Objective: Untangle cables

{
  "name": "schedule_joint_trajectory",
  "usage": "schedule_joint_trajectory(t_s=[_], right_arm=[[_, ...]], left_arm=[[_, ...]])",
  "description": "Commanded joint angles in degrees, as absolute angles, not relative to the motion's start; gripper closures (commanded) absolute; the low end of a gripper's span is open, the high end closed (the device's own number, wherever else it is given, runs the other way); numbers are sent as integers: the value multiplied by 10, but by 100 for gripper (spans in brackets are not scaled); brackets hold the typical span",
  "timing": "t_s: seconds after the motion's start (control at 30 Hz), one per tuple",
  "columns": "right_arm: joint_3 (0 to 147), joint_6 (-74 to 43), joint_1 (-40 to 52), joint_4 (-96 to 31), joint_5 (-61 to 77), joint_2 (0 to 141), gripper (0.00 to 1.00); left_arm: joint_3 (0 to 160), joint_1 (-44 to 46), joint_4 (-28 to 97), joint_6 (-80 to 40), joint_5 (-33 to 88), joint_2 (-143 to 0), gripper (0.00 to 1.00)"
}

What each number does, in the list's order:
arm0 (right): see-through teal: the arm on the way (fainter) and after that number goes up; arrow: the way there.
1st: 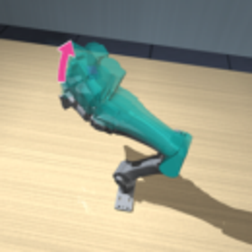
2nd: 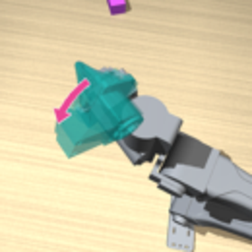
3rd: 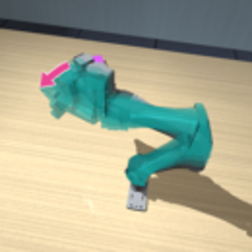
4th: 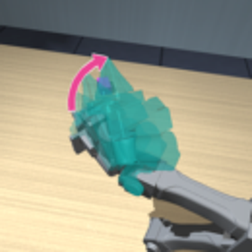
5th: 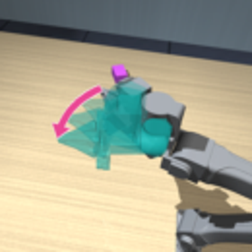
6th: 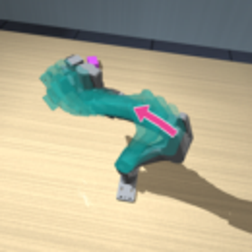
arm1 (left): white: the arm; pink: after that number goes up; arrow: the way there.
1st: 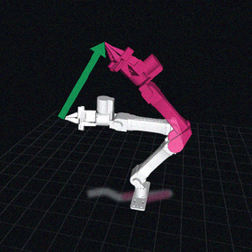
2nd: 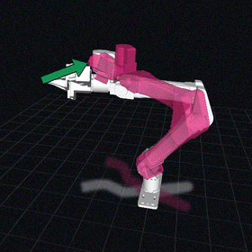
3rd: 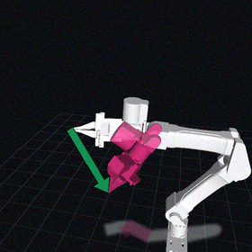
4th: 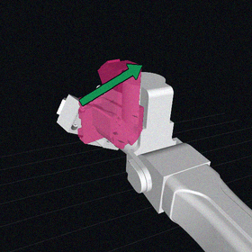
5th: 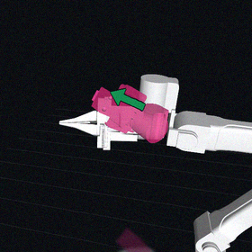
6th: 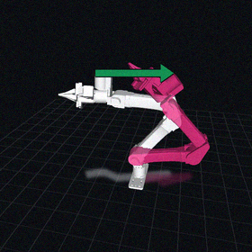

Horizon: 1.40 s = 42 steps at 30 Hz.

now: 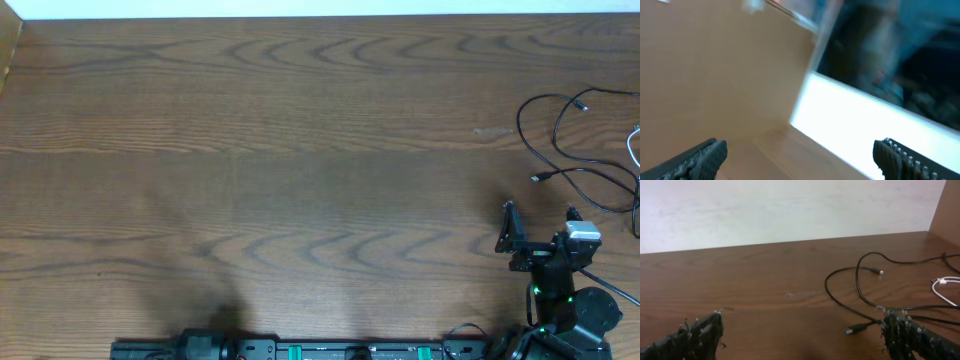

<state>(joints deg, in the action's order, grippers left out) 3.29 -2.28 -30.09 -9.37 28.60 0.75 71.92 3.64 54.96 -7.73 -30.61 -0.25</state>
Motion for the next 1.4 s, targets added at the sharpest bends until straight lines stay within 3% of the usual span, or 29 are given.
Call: schedule_joint_trajectory(t_s=[0.0,0.13,0.4,0.83,1.37], right_arm=[[30,-16,-298,-94,282,8,1],[30,-16,-298,-94,282,8,1],[30,-16,-298,-94,282,8,1],[30,-16,-298,-94,282,8,1],[30,-16,-298,-94,282,8,1]], left_arm=[[665,36,552,-80,-121,-2,2],[552,36,528,-80,6,-2,2],[299,36,318,-79,175,-2,2],[71,36,139,62,173,-2,2],[43,36,136,94,96,-2,2]])
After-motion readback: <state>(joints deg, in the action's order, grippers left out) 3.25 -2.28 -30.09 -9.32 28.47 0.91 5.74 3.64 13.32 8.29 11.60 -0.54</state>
